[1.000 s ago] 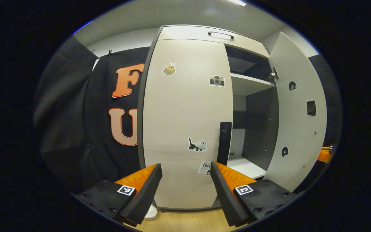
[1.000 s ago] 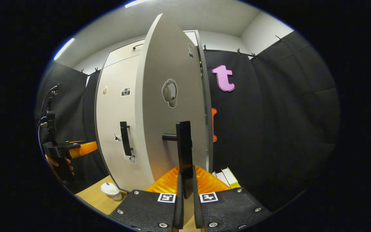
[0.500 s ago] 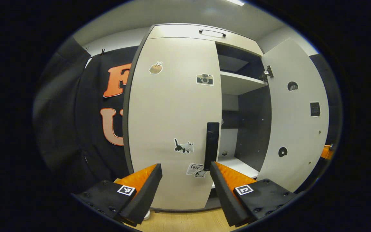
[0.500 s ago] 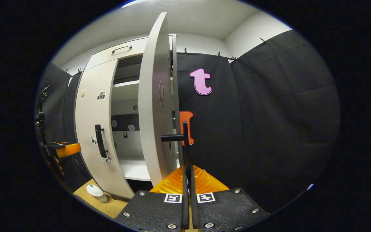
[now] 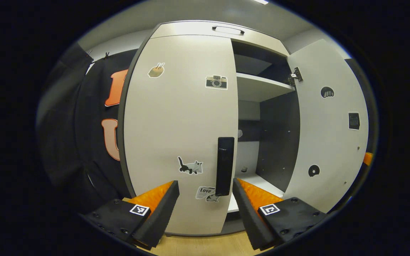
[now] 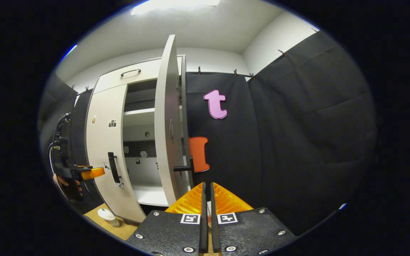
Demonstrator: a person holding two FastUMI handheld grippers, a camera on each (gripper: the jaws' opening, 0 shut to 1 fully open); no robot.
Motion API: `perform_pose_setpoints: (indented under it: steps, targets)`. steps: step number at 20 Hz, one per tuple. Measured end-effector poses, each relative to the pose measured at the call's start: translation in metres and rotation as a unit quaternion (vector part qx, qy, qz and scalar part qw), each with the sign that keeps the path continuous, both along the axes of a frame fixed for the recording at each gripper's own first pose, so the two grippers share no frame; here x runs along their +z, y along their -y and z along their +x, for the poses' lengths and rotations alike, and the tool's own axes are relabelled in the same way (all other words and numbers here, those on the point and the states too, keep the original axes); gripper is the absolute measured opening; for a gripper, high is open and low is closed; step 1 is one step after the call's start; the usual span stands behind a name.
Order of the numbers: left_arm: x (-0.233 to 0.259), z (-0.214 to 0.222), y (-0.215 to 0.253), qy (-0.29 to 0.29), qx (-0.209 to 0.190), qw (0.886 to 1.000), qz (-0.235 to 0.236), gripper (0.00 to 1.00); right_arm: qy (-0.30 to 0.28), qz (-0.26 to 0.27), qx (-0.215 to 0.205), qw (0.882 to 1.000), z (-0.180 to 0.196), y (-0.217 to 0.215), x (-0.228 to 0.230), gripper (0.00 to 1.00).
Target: Open the right door of the double-door shoe cabinet with the right hand, and open the left door with the left hand.
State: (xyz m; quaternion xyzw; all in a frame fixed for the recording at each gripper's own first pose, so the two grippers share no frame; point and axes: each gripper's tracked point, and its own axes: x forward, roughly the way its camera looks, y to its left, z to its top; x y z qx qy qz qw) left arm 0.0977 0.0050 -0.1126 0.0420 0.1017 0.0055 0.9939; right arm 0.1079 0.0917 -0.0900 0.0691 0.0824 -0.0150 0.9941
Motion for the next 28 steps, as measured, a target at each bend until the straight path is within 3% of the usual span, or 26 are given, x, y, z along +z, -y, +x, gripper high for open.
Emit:
perform_pose_setpoints:
  steps: [5,7,8,11,13,14,16,17,20,22,23,27,28]
  targets:
    - [-0.003,0.027,0.004,-0.008,0.008,1.0,-0.008,0.96,-0.005,-0.01,-0.048,0.999,-0.01,0.031,0.0,0.06]
    - [-0.01,0.039,0.007,-0.019,0.007,1.0,-0.015,0.96,-0.011,-0.01,-0.052,0.999,-0.012,0.034,-0.002,0.17]
    - [-0.013,0.044,0.006,-0.02,0.008,1.0,-0.012,0.96,-0.017,-0.01,-0.051,0.999,-0.013,0.033,-0.005,0.15]
    - [-0.015,0.058,0.013,-0.014,-0.004,1.0,-0.015,0.97,-0.028,-0.014,-0.047,0.998,-0.016,0.032,-0.011,0.28]
    - [-0.018,0.062,0.007,-0.017,0.017,1.0,-0.002,0.91,-0.032,-0.026,-0.048,0.998,-0.015,0.034,-0.013,0.39]
    - [-0.022,0.065,0.007,-0.023,0.023,0.999,-0.002,0.95,-0.031,-0.031,-0.047,0.998,-0.015,0.034,-0.013,0.46]
    - [-0.03,0.073,0.011,-0.031,0.025,0.999,-0.02,0.93,-0.029,-0.035,-0.046,0.998,-0.014,0.035,-0.013,0.53]
    - [-0.034,0.075,0.012,-0.032,0.027,0.999,-0.029,0.84,-0.03,-0.037,-0.045,0.998,-0.014,0.035,-0.014,0.54]
    - [-0.038,0.08,0.016,-0.025,0.039,0.998,-0.03,0.71,-0.033,-0.043,-0.045,0.998,-0.015,0.039,-0.016,0.53]
    - [-0.036,0.081,0.025,-0.005,0.033,0.999,-0.02,0.63,-0.035,-0.044,-0.041,0.998,-0.014,0.04,-0.018,0.58]
    - [-0.037,0.08,0.024,0.003,0.042,0.999,-0.005,0.44,-0.037,-0.044,-0.038,0.998,-0.013,0.04,-0.019,0.58]
    - [-0.037,0.081,0.023,0.008,0.05,0.999,-0.01,0.31,-0.046,-0.042,-0.025,0.998,-0.011,0.039,-0.025,0.58]
    - [-0.037,0.08,0.023,0.005,0.05,0.999,-0.013,0.32,-0.048,-0.039,-0.018,0.998,-0.01,0.038,-0.025,0.58]
